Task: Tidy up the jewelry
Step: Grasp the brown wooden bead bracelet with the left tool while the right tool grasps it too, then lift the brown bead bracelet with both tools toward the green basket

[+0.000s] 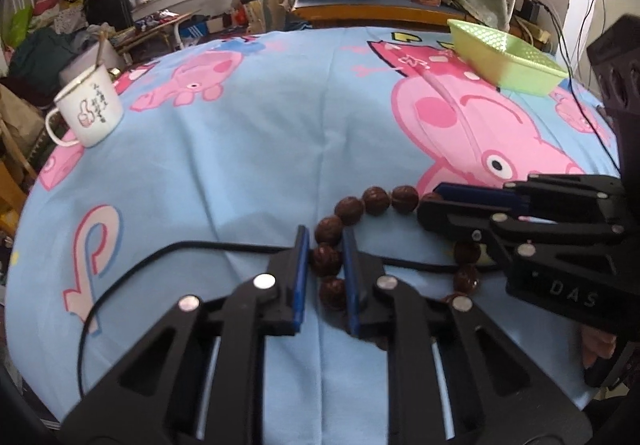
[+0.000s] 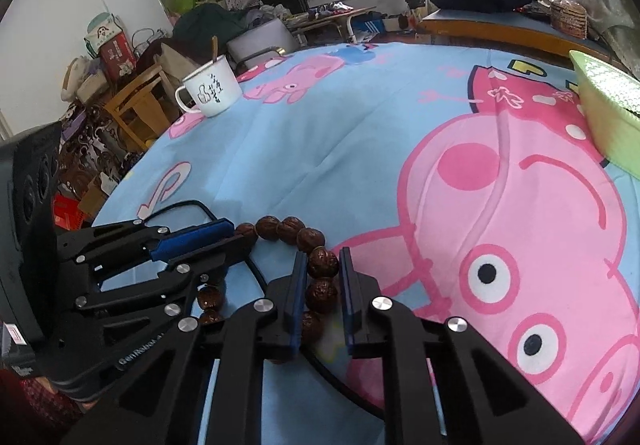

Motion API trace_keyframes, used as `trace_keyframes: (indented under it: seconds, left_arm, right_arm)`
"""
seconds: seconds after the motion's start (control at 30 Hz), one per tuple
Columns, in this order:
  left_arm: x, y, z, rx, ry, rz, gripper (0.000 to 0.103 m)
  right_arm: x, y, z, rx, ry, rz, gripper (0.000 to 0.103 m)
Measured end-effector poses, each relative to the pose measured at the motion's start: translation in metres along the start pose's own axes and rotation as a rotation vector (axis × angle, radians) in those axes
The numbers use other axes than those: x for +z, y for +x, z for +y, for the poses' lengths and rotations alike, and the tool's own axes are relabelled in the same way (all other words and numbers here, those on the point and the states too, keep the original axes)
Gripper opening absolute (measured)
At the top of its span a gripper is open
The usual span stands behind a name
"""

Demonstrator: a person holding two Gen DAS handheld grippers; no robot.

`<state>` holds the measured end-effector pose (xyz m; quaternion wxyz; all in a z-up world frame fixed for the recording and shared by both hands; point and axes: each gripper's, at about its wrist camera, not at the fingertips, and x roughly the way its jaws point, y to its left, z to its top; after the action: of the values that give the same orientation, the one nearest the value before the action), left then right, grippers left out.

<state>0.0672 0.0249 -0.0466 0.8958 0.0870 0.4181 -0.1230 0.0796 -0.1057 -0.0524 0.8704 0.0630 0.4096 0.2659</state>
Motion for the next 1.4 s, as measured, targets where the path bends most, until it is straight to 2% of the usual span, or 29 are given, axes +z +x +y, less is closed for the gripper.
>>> trace_keyframes:
  seconds: [0.2, 0.57, 0.8, 1.4]
  left_arm:
    - [0.014, -0.002, -0.012, -0.037, 0.009, 0.000, 0.016]
    - [0.049, 0.008, -0.080, -0.115, 0.127, -0.015, 0.016]
    - [0.057, 0.022, -0.117, -0.154, 0.187, 0.008, 0.016]
    - [0.068, 0.040, -0.181, -0.209, 0.294, 0.042, 0.016]
  right_arm:
    - [0.004, -0.020, -0.014, -0.005, 0.034, -0.058, 0.000]
    - [-0.006, -0.066, -0.068, -0.081, 0.153, -0.143, 0.000]
    - [-0.021, -0.087, -0.102, -0.124, 0.224, -0.167, 0.000]
    - [-0.045, -0.122, -0.149, -0.207, 0.320, -0.200, 0.000]
